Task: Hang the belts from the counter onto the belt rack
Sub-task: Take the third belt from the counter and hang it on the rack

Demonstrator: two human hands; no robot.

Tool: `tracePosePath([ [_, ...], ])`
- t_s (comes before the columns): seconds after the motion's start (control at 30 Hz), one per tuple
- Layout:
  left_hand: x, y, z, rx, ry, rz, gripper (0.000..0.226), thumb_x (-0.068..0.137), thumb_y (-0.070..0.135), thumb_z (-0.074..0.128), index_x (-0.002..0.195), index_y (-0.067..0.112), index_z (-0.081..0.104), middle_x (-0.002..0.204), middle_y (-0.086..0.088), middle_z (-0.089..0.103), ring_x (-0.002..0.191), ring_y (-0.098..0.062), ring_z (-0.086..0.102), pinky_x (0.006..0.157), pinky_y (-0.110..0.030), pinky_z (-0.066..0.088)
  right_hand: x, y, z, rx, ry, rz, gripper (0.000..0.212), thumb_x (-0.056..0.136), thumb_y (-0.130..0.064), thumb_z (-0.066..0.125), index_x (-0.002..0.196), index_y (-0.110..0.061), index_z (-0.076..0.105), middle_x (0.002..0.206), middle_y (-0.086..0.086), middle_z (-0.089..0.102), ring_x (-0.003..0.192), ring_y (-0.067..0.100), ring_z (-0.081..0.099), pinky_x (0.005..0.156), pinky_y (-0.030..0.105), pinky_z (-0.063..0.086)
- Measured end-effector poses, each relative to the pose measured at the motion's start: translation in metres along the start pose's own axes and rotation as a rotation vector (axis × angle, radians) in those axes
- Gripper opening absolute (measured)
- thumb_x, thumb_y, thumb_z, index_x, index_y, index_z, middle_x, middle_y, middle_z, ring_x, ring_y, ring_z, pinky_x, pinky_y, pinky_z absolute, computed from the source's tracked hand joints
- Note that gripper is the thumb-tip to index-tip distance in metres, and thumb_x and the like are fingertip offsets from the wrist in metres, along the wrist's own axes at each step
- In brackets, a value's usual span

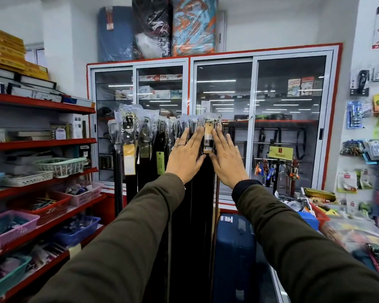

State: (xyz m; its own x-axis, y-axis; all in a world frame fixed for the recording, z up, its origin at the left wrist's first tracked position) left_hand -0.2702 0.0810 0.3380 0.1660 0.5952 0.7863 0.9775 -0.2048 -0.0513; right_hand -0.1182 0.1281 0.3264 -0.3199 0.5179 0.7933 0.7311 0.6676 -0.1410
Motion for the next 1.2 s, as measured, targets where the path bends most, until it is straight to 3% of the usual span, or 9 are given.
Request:
tracePosePath([
  [0.1,-0.007,-0.004,-0.008,0.063,0.018,0.004,0.073,0.101,0.040,0.040,0.160,0.021,0.002,0.170,0.003,0.008,0.157,-0.026,0.007,0.128,-0.049,0.011,-0.005,-0.007,0.003,0.004,0.094,0.027,0.062,0.100,-0.037,0.031,0.156,-0.031,0.005,0.165,-0.013,0.003,0.154,0.018,0.002,0.120,0.055,0.015],
  [0.27,-0.041,-0.039,-0.032,0.127,0.205,0.030,0.066,0.101,0.038,0.035,0.159,0.018,0.011,0.169,-0.001,0.009,0.157,-0.021,0.006,0.128,-0.050,0.005,-0.022,-0.049,0.010,0.089,0.317,0.048,0.059,0.100,-0.031,0.035,0.155,-0.027,0.014,0.165,-0.009,0.006,0.154,0.016,-0.001,0.123,0.053,0.003],
  [0.5,-0.095,-0.109,-0.076,0.069,0.401,-0.092,0.065,0.101,0.027,0.037,0.159,0.016,0.010,0.170,-0.004,0.006,0.158,-0.024,0.000,0.127,-0.054,0.000,-0.011,-0.137,0.044,0.097,0.248,-0.182,0.058,0.102,-0.037,0.034,0.156,-0.023,0.017,0.166,-0.005,0.009,0.154,0.017,-0.001,0.122,0.053,0.006],
  [0.67,-0.105,-0.147,-0.073,0.068,0.298,-0.048,0.063,0.102,0.027,0.034,0.159,0.017,0.009,0.170,-0.001,0.006,0.158,-0.022,-0.003,0.126,-0.056,0.005,-0.003,-0.172,0.074,0.009,0.190,-0.263,0.060,0.101,-0.041,0.031,0.156,-0.023,0.017,0.166,-0.006,0.011,0.154,0.019,0.001,0.121,0.054,0.009],
  [0.97,-0.080,-0.166,-0.040,0.029,0.148,-0.031,0.065,0.104,0.032,0.036,0.160,0.020,0.004,0.170,0.002,0.000,0.157,-0.018,-0.004,0.128,-0.047,0.011,0.018,-0.163,0.106,-0.070,0.130,-0.130,0.060,0.101,-0.041,0.029,0.156,-0.027,0.009,0.165,-0.012,0.006,0.154,0.019,0.000,0.122,0.054,0.006],
  [1.2,-0.078,-0.159,-0.031,0.093,0.174,-0.078,0.065,0.103,0.033,0.033,0.160,0.017,0.004,0.170,-0.003,0.001,0.158,-0.021,-0.001,0.128,-0.048,0.011,0.015,-0.156,0.103,-0.082,0.097,-0.115,0.061,0.101,-0.038,0.030,0.156,-0.028,0.008,0.165,-0.012,0.006,0.154,0.017,-0.001,0.120,0.057,0.007],
])
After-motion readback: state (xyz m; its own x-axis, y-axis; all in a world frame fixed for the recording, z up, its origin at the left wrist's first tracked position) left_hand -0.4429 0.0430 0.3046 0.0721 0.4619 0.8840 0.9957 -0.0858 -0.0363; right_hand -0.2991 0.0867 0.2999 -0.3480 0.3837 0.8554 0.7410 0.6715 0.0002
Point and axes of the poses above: each hand's wrist, its own x-axis towards the middle knuckle, its own z-axis out of the palm, y = z × x, the point moved 1 cm from there along x, towards the middle knuckle
